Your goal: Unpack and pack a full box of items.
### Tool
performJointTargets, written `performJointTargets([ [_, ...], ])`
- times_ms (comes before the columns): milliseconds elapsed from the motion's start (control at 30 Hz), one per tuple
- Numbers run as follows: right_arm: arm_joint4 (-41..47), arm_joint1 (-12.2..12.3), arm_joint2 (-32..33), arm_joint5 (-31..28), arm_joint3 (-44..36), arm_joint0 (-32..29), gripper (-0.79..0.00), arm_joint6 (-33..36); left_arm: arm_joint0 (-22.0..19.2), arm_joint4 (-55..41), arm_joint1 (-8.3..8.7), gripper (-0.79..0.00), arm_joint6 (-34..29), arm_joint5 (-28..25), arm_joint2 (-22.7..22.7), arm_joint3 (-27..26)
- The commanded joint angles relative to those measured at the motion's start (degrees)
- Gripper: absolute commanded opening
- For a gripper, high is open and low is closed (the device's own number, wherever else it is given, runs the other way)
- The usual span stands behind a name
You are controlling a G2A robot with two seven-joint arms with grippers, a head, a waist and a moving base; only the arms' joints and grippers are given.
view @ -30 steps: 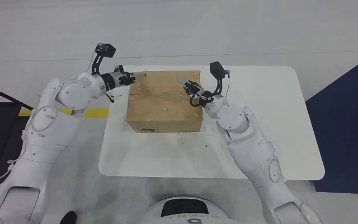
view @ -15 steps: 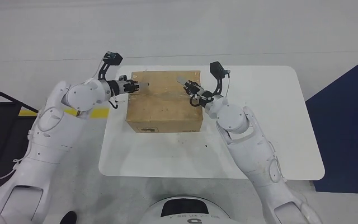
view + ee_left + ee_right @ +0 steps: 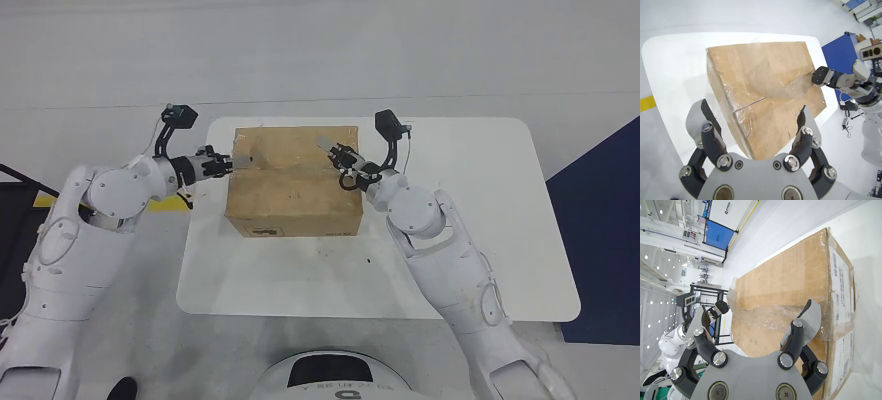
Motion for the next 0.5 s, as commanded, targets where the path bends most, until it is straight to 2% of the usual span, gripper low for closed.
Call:
performJointTargets([
  [0,0.0,0.0,0.0,0.0,0.0,0.0,0.0,0.0,-1.55,2.1,-0.35,0.0,1.61,1.28,1.56,0.11],
  [133,0.0,0.0,0.0,0.0,0.0,0.0,0.0,0.0,-5.87,10.17,-1.37,0.0,2.78,5.82,7.14,1.87],
  [267,0.0,0.0,0.0,0.0,0.0,0.0,0.0,0.0,-10.23,13.24,-2.7,0.0,-0.53,8.39,12.82,5.42],
  [367,0.0,0.0,0.0,0.0,0.0,0.0,0.0,0.0,-12.06,11.82,-3.23,0.0,-2.58,7.03,14.06,7.9],
  [467,0.0,0.0,0.0,0.0,0.0,0.0,0.0,0.0,-11.84,7.89,-3.06,0.0,-4.36,3.99,12.47,9.47],
])
